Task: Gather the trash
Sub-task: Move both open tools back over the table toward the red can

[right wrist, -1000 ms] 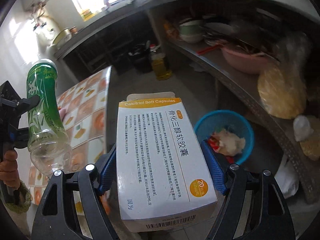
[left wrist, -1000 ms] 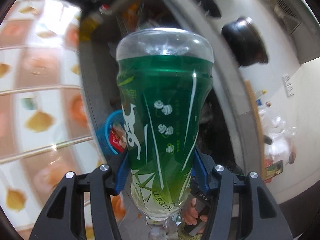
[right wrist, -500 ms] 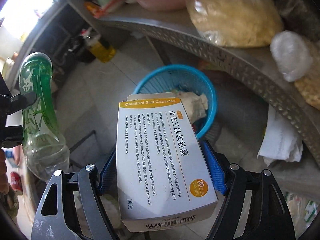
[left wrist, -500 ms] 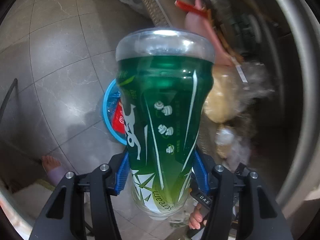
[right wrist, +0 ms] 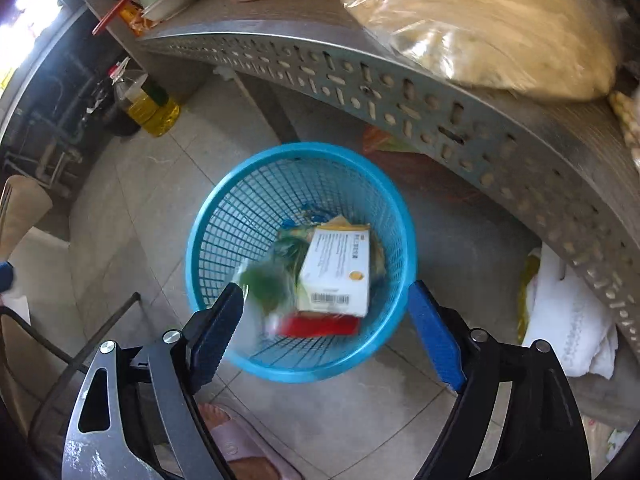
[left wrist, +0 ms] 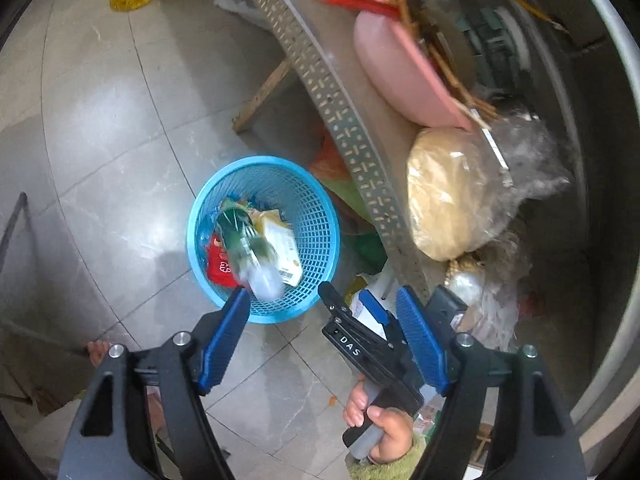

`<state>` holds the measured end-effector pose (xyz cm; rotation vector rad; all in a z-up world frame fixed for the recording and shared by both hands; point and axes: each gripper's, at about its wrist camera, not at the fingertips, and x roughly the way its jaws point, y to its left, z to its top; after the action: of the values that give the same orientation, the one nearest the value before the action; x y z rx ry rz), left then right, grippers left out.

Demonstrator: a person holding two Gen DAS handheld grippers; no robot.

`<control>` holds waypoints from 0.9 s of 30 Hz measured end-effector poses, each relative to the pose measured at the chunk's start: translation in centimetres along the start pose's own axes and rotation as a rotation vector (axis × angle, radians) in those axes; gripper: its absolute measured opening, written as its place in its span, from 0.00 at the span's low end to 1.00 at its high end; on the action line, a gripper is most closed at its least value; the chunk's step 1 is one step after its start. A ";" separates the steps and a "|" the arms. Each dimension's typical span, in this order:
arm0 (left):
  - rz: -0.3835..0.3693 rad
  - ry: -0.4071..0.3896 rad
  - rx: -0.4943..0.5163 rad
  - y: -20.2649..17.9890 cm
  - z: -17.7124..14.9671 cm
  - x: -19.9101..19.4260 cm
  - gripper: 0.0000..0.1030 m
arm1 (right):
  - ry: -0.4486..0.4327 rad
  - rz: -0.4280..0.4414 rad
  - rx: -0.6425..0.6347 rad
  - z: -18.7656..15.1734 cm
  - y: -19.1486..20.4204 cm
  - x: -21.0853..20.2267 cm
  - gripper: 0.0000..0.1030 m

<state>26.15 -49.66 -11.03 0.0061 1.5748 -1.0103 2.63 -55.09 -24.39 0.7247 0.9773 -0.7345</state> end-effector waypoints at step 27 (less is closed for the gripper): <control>0.013 -0.452 0.121 3.8 -20.5 -22.6 0.89 | -0.278 0.184 -0.362 -6.9 11.2 -17.4 0.91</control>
<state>18.31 -23.60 3.29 -0.1207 1.1004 -1.0134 2.07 -39.66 -9.03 0.3763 0.7498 -0.4643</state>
